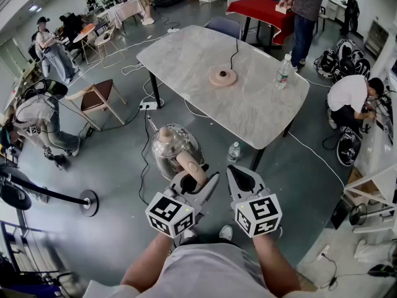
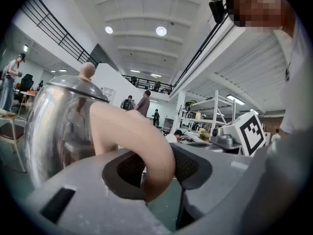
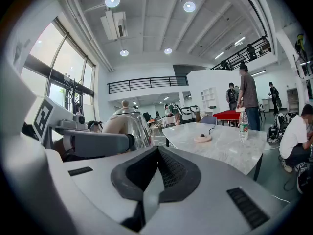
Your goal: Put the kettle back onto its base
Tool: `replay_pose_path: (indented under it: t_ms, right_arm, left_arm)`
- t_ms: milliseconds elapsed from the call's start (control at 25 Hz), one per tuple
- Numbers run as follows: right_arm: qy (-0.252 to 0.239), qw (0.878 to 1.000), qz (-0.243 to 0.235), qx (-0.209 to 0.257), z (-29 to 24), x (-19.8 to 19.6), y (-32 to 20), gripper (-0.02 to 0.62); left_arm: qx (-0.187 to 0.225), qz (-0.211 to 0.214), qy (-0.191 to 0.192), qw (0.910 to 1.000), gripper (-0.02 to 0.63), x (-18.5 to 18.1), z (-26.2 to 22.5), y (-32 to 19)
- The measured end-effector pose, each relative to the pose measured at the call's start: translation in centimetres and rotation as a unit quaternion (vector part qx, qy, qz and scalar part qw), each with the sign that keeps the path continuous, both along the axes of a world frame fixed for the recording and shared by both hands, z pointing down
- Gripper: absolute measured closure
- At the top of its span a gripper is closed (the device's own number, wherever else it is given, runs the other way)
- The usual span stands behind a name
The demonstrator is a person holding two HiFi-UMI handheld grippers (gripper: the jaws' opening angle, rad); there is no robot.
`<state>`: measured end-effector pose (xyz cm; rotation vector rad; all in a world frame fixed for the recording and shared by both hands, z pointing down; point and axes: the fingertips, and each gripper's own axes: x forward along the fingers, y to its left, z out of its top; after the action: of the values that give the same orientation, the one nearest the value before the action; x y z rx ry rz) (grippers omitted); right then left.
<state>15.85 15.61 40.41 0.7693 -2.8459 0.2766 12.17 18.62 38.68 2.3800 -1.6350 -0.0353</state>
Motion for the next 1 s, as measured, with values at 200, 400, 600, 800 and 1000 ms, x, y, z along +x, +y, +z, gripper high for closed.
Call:
replay_pose_path:
  t_ms: [200,400,600,800,1000]
  right_arm:
    - [-0.005,1.0,-0.009,0.003,-0.2,0.6,-0.7,0.592]
    - [-0.011,1.0,-0.022,-0.002,-0.1,1.1,-1.4,0.591]
    - [-0.014,0.999,-0.036,-0.01,0.4,1.3,-2.0,0.592]
    - [-0.016,0.999,-0.05,-0.014,0.6,0.4,-2.9,0.592]
    - [-0.008,0.998,-0.059,-0.016,1.0,-1.0,-3.8,0.591]
  left_arm:
    - [-0.001,-0.005,-0.001,1.0,0.456,0.7,-0.2,-0.9]
    - [-0.004,-0.016,-0.011,0.9998,0.456,1.2,-0.3,-1.7]
    - [-0.007,-0.028,-0.016,0.9994,0.455,1.6,-0.2,-2.2]
    - [-0.007,-0.037,-0.018,0.9991,0.454,1.0,-0.2,-3.1]
    - [-0.009,-0.048,-0.017,0.9987,0.454,-0.4,0.0,-4.2]
